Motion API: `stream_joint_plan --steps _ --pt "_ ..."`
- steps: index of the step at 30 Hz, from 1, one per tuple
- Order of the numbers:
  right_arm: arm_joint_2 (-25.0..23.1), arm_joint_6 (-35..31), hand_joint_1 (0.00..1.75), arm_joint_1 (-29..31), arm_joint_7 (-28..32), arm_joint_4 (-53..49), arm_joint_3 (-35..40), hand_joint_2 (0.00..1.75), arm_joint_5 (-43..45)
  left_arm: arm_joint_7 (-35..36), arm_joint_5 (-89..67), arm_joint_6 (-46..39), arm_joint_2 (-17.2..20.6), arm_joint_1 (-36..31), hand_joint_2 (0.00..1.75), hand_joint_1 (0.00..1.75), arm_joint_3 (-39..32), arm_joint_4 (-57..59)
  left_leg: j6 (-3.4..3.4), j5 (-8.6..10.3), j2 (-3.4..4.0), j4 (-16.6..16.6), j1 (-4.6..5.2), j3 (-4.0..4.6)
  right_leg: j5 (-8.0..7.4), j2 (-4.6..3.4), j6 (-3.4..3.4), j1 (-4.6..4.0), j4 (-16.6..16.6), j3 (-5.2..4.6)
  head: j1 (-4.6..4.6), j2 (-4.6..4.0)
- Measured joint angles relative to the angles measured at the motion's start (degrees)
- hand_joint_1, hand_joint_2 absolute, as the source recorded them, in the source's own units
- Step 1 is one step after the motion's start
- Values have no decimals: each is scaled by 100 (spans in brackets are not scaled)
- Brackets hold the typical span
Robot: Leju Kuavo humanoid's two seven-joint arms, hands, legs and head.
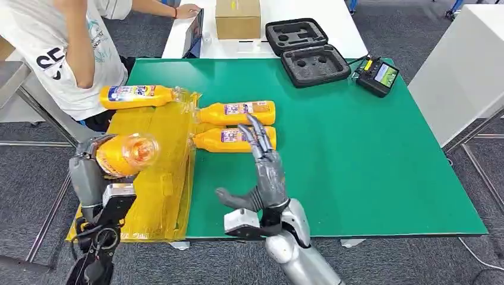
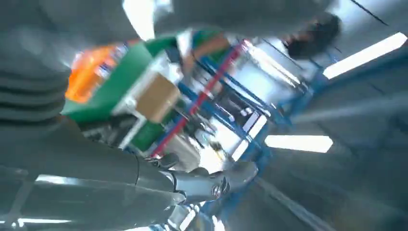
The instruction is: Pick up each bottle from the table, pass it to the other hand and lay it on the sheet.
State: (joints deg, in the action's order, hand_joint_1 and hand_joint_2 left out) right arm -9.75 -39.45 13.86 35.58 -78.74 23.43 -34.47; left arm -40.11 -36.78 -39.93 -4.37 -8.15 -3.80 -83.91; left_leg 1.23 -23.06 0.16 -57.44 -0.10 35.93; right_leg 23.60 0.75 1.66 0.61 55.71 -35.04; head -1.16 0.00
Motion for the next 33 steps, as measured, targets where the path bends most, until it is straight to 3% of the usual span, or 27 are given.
stream_joint_plan --steps 3,4,7,10,20,26,27,28,29,33 --pt "-2 -17 0 -84 81 -272 11 0 62 4 -816 -2 -50 -177 175 175 -252 307 4 5 -3 -1 0 -1 -2 5 0 0 0 4 0 0" --pt "-2 -17 0 -103 83 -361 13 175 105 194 -1042 -2 -50 -238 175 175 -280 440 4 6 -2 -1 1 -2 -5 3 1 0 0 3 -2 0" --pt "0 149 0 -99 7 -501 33 175 131 1501 -2431 285 103 -666 175 175 -103 1182 8 13 -5 -1 1 -1 -7 6 3 0 1 9 2 0" --pt "-7 429 0 -69 -103 -514 90 175 -66 2190 -3159 602 343 -1099 175 175 260 2091 4 16 3 -1 0 -1 -21 3 -9 -1 2 6 0 0" --pt "-103 990 0 244 -251 -338 321 175 -349 2389 -3085 2325 645 -2218 175 175 978 4340 4 19 -2 -1 0 1 -20 5 -9 0 4 5 0 0" --pt "-120 1005 0 288 -251 -200 439 175 -393 2378 -3017 2651 671 -2676 175 175 1121 4960 5 20 -7 1 0 -4 -18 15 -9 -1 2 15 2 0" --pt "-120 1008 0 288 -251 -176 448 175 -395 2391 -2997 2704 671 -2731 175 136 1136 5051 4 23 -8 1 0 -4 -19 16 -9 0 2 16 0 0" --pt "-120 1010 0 287 -251 -156 457 175 -398 2413 -2964 2730 671 -2777 175 26 1134 5113 4 25 -8 1 0 -5 -21 15 -9 0 2 16 0 0" --pt "-120 1010 0 287 -251 -143 461 175 -402 2431 -2958 2743 671 -2811 175 0 1136 5150 4 28 -8 1 0 -5 -23 15 -9 -1 2 16 0 0" --pt "-118 1036 0 286 -249 -51 477 175 -365 2437 -2753 2837 671 -2917 175 0 1136 5364 1 32 -8 1 0 -8 -25 15 -9 -2 3 18 0 0"
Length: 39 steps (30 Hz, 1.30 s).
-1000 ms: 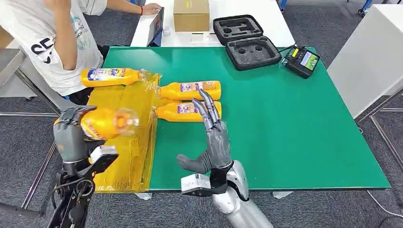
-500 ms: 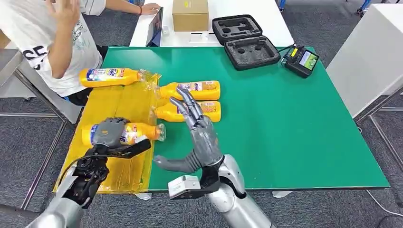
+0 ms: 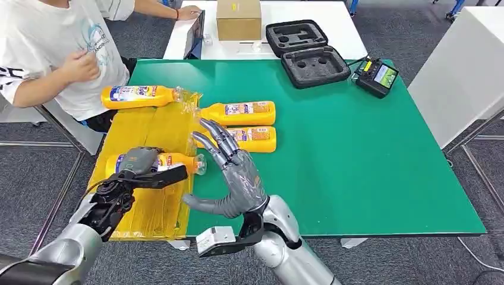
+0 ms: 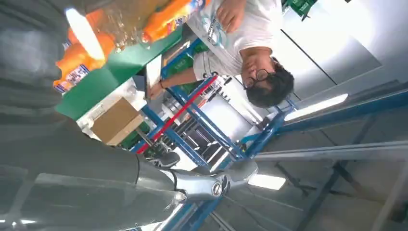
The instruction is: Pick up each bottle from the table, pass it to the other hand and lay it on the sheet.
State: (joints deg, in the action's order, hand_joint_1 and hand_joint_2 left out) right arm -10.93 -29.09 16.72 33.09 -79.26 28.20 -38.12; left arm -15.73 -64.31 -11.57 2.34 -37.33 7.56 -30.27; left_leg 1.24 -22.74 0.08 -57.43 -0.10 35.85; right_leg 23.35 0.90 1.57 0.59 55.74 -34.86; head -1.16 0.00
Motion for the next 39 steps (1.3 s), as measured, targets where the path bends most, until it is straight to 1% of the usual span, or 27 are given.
stream_joint_plan --steps 4,5,8,12,16,20,22,27,30,31,32,34,36,39 --pt "0 99 0 0 39 90 0 175 142 -197 339 247 2 -6 175 0 -46 64 -1 1 0 1 -2 -5 0 1 0 -2 0 6 0 0" --pt "0 103 0 0 52 109 0 175 147 -212 344 263 2 -7 0 0 -55 77 -2 2 0 1 -2 -5 1 2 0 -2 1 6 -2 0" --pt "0 175 0 0 81 160 0 175 240 -339 602 517 2 -17 0 0 -85 88 -1 1 0 1 -1 -7 1 1 0 -1 1 8 0 0" --pt "0 221 0 3 94 234 0 175 341 -560 1313 1311 2 -103 0 0 -241 109 0 -1 -9 3 0 -24 5 7 2 2 0 31 -2 0" --pt "0 221 0 3 107 334 0 175 413 -680 2353 2339 7 -217 0 0 -609 181 1 -2 -24 4 0 -50 11 15 3 3 -1 61 -2 0" --pt "0 217 0 31 107 459 0 175 440 -696 3298 3070 -9 -253 0 0 -1101 236 1 -3 -26 4 1 -64 12 15 8 3 -1 76 0 0" --pt "0 208 0 36 105 516 0 175 440 -676 3506 3248 -17 -260 0 0 -1326 267 1 -3 -25 4 2 -69 12 14 8 4 -1 77 -2 0" --pt "0 201 0 53 103 616 -2 175 442 -648 3613 3316 -57 -258 0 0 -1580 286 1 -3 -25 4 2 -69 12 15 8 3 -1 78 0 0" --pt "0 151 0 64 63 665 -2 175 442 -446 4404 3651 -79 -271 0 0 -1858 350 0 -4 -25 4 1 -71 12 15 8 3 -1 79 0 0" --pt "0 122 0 64 52 680 -2 175 437 -370 4758 3617 -96 -264 175 0 -2001 365 0 -4 -25 4 1 -70 12 15 8 2 -1 77 -2 0" --pt "4 73 0 64 39 704 -2 175 422 -391 5172 3412 -131 -236 175 0 -2178 365 0 -4 -25 4 1 -70 12 15 8 2 -1 77 0 0" --pt "11 22 0 63 -18 743 -2 175 400 -742 5634 2595 -199 -168 175 0 -2433 350 0 -3 -24 4 1 -68 12 14 8 2 -1 74 0 0" --pt "22 -2 0 61 -59 770 -2 175 372 -1226 5865 1454 -304 -77 175 0 -2490 251 -1 -5 -20 3 1 -64 9 11 6 3 -1 70 4 0" --pt "42 -35 0 32 -98 772 -2 175 324 -2187 6051 -345 -343 194 175 0 -2509 -134 -3 -6 17 2 1 -52 0 -14 0 2 -1 46 0 0"
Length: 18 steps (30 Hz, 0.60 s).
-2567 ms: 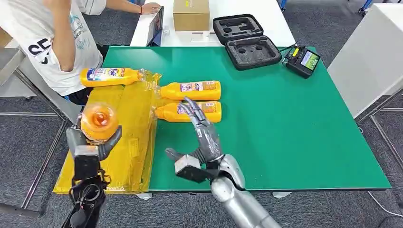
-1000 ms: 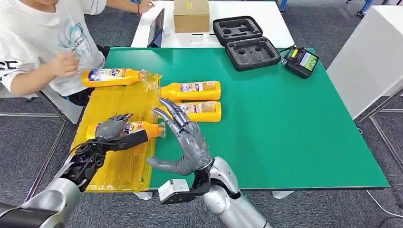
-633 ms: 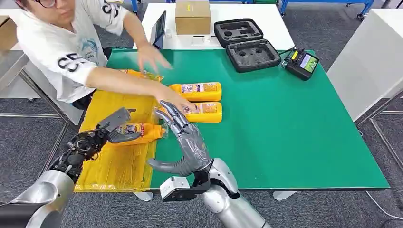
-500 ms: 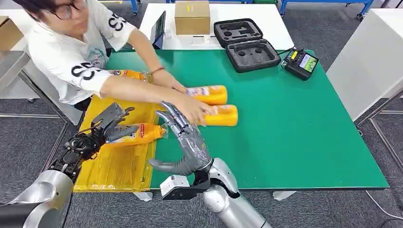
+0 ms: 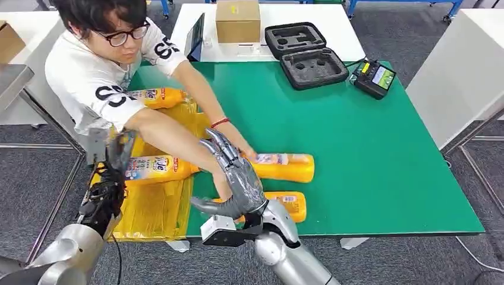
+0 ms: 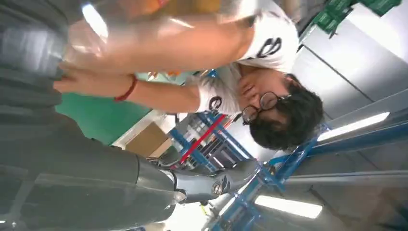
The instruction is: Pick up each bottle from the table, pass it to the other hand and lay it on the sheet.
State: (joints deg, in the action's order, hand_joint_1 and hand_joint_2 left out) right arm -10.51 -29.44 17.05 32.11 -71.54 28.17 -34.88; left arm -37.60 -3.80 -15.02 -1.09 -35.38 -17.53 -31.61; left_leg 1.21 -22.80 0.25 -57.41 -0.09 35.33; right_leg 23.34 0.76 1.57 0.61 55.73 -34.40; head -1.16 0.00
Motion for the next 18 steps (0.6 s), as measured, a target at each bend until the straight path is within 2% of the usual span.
stream_joint_plan --steps 2,4,7,10,16,18 --pt "35 -6 0 -35 -18 -2 -2 175 -6 -220 5 -1188 -11 397 175 0 157 -779 -1 0 17 -2 -1 3 0 -12 0 -1 0 -12 -2 0" --pt "65 -13 0 -62 -20 -6 -4 175 -17 -255 66 -1767 -15 707 175 0 369 -1473 -1 1 10 -2 -2 20 2 -7 0 -1 0 -21 0 0" --pt "103 7 0 -67 -274 -9 -4 175 -304 -268 160 -2140 -9 1129 175 0 586 -2377 -2 -1 12 -2 -3 30 4 -10 0 -1 0 -34 0 0" --pt "223 598 0 -70 -1262 -28 -7 175 -813 -270 306 -2273 -44 1465 175 0 787 -3283 -1 -2 12 -2 -3 45 4 -10 1 0 0 -48 0 0" --pt "374 728 0 -88 -1465 -61 -7 175 -918 -270 361 -2319 -66 1761 175 0 920 -4133 0 -2 11 -2 -2 54 3 -9 1 0 -1 -55 0 0" --pt "421 1073 0 -78 -1862 -74 -7 175 -1174 -268 365 -2319 -66 1857 175 0 925 -4346 -1 -3 12 -2 -2 53 3 -12 1 0 -1 -55 -2 0"
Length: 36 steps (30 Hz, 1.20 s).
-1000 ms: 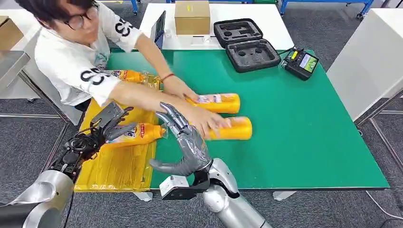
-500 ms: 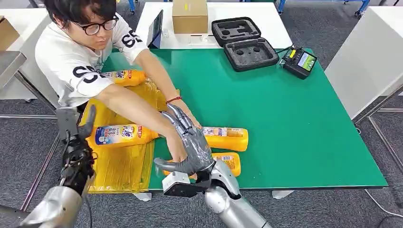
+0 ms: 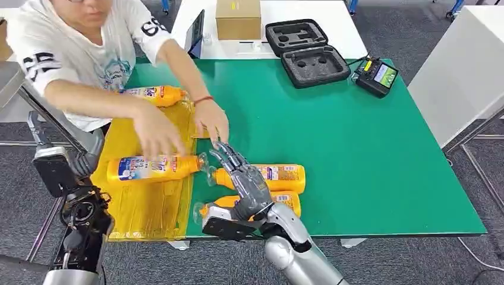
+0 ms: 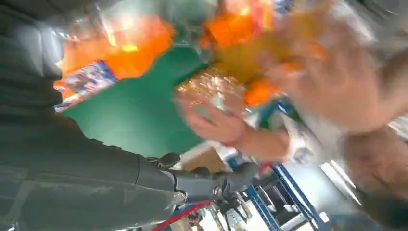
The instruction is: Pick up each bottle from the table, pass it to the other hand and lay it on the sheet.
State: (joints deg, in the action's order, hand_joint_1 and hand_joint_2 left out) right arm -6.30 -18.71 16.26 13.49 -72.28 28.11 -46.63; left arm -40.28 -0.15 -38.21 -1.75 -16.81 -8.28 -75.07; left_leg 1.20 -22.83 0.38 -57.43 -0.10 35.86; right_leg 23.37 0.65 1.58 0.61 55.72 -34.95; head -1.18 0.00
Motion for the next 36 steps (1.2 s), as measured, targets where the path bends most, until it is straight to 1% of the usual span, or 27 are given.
stream_joint_plan --steps 2,4,6,10,15,36 --pt "127 475 0 -14 -537 0 0 175 -329 0 0 -2 -20 153 175 0 0 -328 -2 -1 3 0 -1 1 0 0 0 -1 0 -3 0 0" --pt "271 744 0 -40 -754 0 -7 175 -526 0 -39 -72 -39 342 175 0 0 -651 -2 -3 2 0 0 2 1 0 0 0 0 -3 2 0" --pt "400 935 0 -78 -846 0 -4 175 -644 0 -79 -122 -61 596 175 0 -4 -1003 0 -9 4 0 0 2 1 -2 1 0 0 -4 0 0" --pt "612 1110 0 -121 -881 0 -2 175 -736 0 -77 -125 -147 1024 175 0 -50 -1516 2 -15 3 0 0 8 4 -1 3 0 -1 -9 0 0" --pt "752 1333 0 -111 -951 -2 4 175 -810 0 -70 -122 -234 1261 175 0 -168 -1846 2 -15 2 0 0 9 5 -1 2 0 -1 -8 2 0" --pt "953 1689 0 66 -938 98 354 175 -780 2 -17 31 -422 1481 175 0 -525 -2226 2 -14 1 0 0 9 4 0 2 0 -1 -8 2 0"
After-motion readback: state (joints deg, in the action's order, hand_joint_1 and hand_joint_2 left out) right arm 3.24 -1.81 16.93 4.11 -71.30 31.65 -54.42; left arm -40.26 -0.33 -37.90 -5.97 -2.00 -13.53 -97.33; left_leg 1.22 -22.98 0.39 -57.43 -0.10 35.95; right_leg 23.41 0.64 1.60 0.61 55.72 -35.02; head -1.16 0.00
